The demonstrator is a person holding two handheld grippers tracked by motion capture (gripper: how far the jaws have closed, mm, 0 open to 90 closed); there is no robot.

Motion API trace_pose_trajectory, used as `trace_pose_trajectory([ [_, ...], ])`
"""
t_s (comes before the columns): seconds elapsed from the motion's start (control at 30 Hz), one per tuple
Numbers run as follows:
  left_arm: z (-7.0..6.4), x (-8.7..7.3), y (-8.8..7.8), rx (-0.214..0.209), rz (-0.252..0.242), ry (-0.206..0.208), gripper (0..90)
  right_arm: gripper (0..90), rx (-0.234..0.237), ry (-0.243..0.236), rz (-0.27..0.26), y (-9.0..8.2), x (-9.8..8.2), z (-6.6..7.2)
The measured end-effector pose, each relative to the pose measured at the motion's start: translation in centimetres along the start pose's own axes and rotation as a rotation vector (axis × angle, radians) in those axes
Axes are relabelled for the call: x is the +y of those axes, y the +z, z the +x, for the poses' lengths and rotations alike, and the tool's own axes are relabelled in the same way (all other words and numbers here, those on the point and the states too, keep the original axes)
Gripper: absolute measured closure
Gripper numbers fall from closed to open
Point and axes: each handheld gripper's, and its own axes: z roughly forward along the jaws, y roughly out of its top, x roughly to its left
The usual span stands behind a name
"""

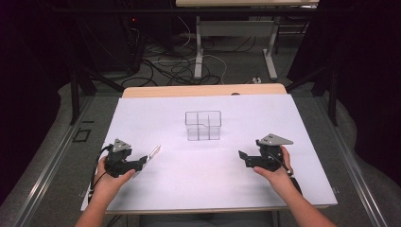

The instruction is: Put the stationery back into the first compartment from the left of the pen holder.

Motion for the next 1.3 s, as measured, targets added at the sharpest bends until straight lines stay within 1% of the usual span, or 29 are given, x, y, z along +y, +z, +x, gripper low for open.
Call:
trace_pose_trajectory([
  [0.03, 0.0, 0.0, 0.1, -0.005, 0.007, 0.004, 29.5, 14.2, 0.001, -0.001, 0.001, 0.0, 0.0, 0.0],
  [0.07, 0.0, 0.1, 0.1, -0.005, 0.025, 0.009, 30.4, 14.3, 0.001, -0.003, 0.001, 0.0, 0.0, 0.0],
  [0.1, 0.0, 0.1, 0.2, -0.009, 0.030, 0.020, 33.0, 14.2, -0.002, -0.004, 0.002, 0.0, 0.0, 0.0],
  [0.13, -0.1, 0.1, 0.3, -0.011, 0.045, 0.022, 34.9, 14.3, -0.002, -0.006, 0.003, 0.0, 0.0, 0.0],
  [0.2, -0.3, 0.1, 0.5, -0.028, 0.068, 0.028, 40.0, 14.2, -0.005, -0.009, -0.001, -0.1, 0.1, 0.0],
  [0.23, -0.4, 0.1, 0.7, -0.029, 0.079, 0.032, 43.7, 14.3, -0.006, -0.009, 0.000, -0.1, 0.1, -0.1],
  [0.27, -0.5, 0.1, 0.7, -0.023, 0.097, 0.043, 43.7, 14.3, -0.006, -0.009, 0.000, -0.1, 0.1, -0.1],
  [0.33, -0.7, 0.2, 0.7, -0.015, 0.119, 0.043, 48.5, 14.3, -0.007, -0.007, 0.003, -0.1, 0.1, -0.1],
  [0.37, -0.7, 0.3, 0.8, -0.017, 0.118, 0.050, 50.1, 14.3, -0.008, -0.008, 0.006, -0.1, 0.1, -0.2],
  [0.4, -0.8, 0.3, 0.8, -0.014, 0.120, 0.047, 51.7, 14.3, -0.007, -0.002, 0.009, -0.1, 0.0, -0.2],
  [0.47, -0.8, 0.2, 0.9, -0.032, 0.131, 0.038, 54.0, 14.3, -0.005, 0.004, 0.010, 0.0, 0.0, -0.2],
  [0.5, -0.8, 0.2, 1.0, -0.028, 0.139, 0.038, 55.1, 14.3, -0.006, 0.002, 0.011, 0.0, -0.1, -0.2],
  [0.57, -0.9, 0.1, 1.2, -0.024, 0.160, 0.051, 56.3, 14.4, -0.002, 0.008, 0.017, 0.0, -0.1, -0.3],
  [0.6, -1.0, 0.0, 1.3, -0.021, 0.169, 0.052, 58.4, 14.6, 0.003, 0.012, 0.019, 0.0, -0.2, -0.3],
  [0.63, -0.9, 0.0, 1.3, -0.025, 0.178, 0.061, 58.4, 14.6, 0.003, 0.012, 0.019, 0.0, -0.2, -0.3],
  [0.7, -1.0, -0.1, 1.4, -0.037, 0.198, 0.037, 62.1, 14.6, 0.005, 0.018, 0.021, 0.1, -0.2, -0.3],
  [0.77, -1.1, -0.1, 1.5, -0.036, 0.201, 0.031, 64.1, 14.7, 0.006, 0.014, 0.023, 0.1, -0.2, -0.4],
  [0.8, -1.1, -0.2, 1.5, -0.033, 0.213, 0.018, 64.6, 14.6, 0.006, 0.022, 0.024, 0.1, -0.2, -0.4],
  [0.9, -1.1, -0.2, 1.5, -0.036, 0.226, 0.019, 67.3, 14.7, 0.006, 0.021, 0.024, 0.1, -0.3, -0.4],
  [0.93, -1.1, -0.2, 1.5, -0.038, 0.236, 0.027, 67.9, 14.7, 0.006, 0.021, 0.023, 0.1, -0.3, -0.4],
  [0.97, -1.1, -0.2, 1.6, -0.032, 0.232, 0.022, 69.2, 14.7, 0.005, 0.021, 0.024, 0.1, -0.3, -0.4],
  [1.0, -1.1, -0.2, 1.6, -0.032, 0.243, 0.022, 69.6, 14.7, 0.006, 0.018, 0.024, 0.1, -0.3, -0.5],
  [1.07, -1.1, -0.2, 1.7, -0.033, 0.263, 0.019, 71.0, 14.7, 0.011, 0.028, 0.023, 0.1, -0.3, -0.4],
  [1.1, -1.1, -0.2, 1.7, -0.029, 0.268, 0.016, 71.2, 14.7, 0.012, 0.023, 0.025, 0.1, -0.3, -0.5],
  [1.17, -1.1, -0.2, 1.7, -0.028, 0.273, 0.007, 72.1, 14.8, 0.013, 0.030, 0.025, 0.1, -0.3, -0.5],
  [1.2, -1.0, -0.2, 1.8, -0.035, 0.276, 0.004, 72.6, 14.8, 0.013, 0.031, 0.026, 0.1, -0.3, -0.5],
  [1.27, -0.9, -0.1, 1.8, -0.038, 0.272, 0.007, 74.0, 14.8, 0.012, 0.026, 0.024, 0.1, -0.4, -0.6],
  [1.3, -0.9, -0.2, 1.8, -0.033, 0.278, 0.006, 74.8, 14.8, 0.012, 0.029, 0.026, 0.1, -0.4, -0.6],
])
